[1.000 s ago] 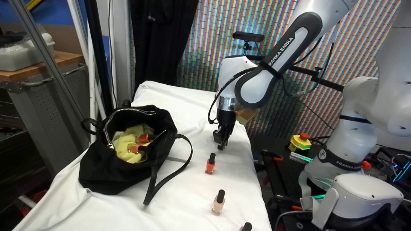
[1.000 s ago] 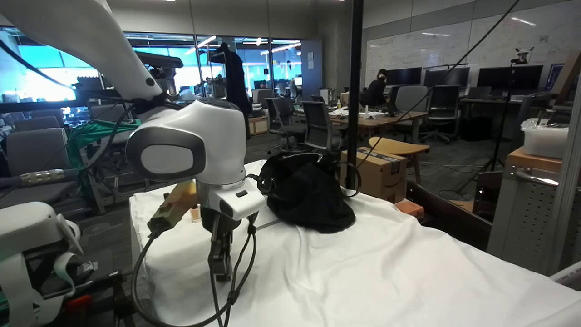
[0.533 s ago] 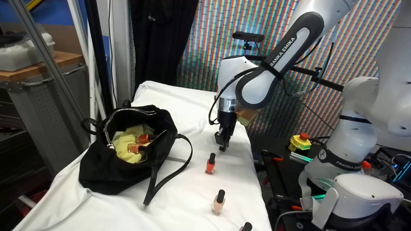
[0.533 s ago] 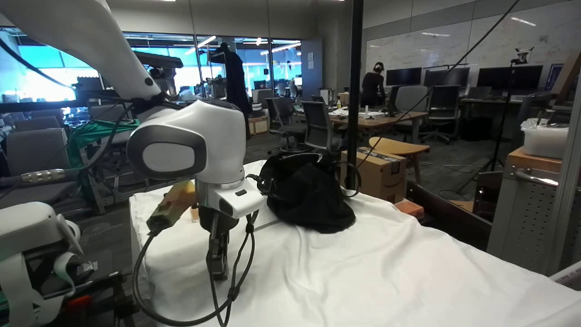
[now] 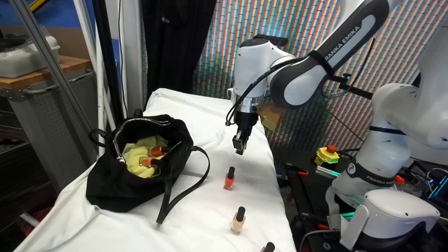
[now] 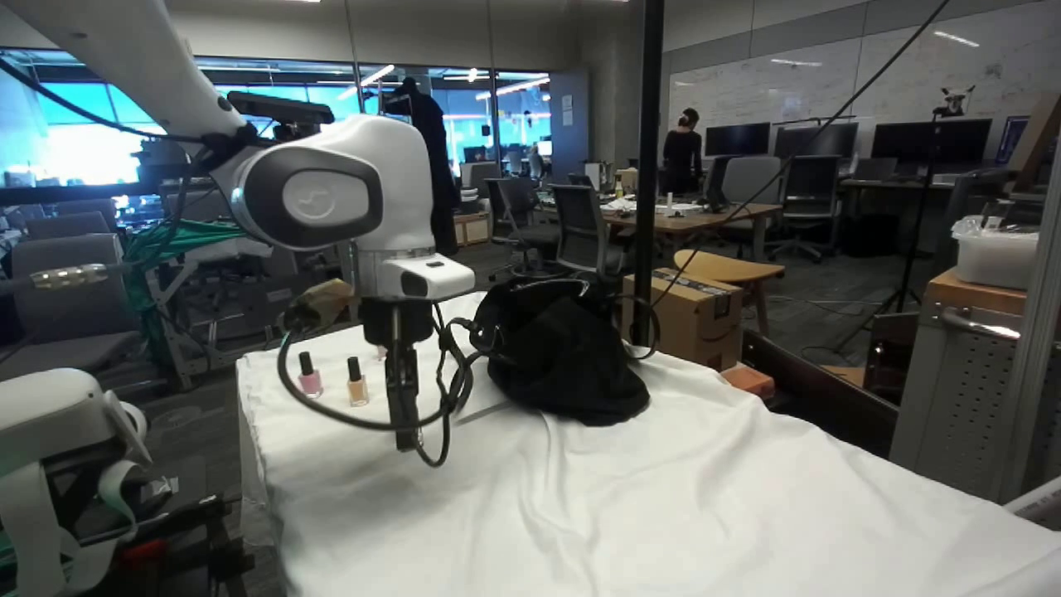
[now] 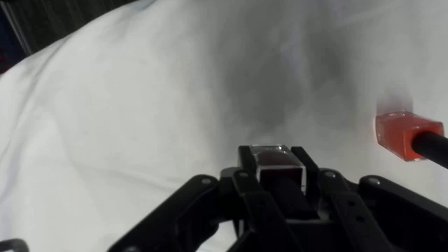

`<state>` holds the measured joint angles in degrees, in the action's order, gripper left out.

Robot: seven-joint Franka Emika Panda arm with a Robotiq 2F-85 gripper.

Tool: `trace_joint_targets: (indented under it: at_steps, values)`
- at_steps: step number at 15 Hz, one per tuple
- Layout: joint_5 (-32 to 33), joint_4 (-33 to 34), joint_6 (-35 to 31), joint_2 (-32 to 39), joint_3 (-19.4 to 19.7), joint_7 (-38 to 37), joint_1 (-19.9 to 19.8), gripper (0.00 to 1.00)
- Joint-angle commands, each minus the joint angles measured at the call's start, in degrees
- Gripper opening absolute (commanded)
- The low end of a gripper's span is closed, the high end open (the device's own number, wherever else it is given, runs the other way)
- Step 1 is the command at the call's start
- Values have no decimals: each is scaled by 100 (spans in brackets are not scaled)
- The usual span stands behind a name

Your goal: Place the nail polish bottles inside the black bag from right to left

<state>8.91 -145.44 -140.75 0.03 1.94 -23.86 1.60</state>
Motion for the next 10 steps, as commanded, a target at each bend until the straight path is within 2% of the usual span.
trace_joint_targets:
  at_steps: [1,5,10]
  values:
    - [507,293,463,-521,-296,-518,76,15]
    - [817,742,551,-576,-751,-784,178,15]
    - [1616,1397,481,-192,-1287,-1475,420,15]
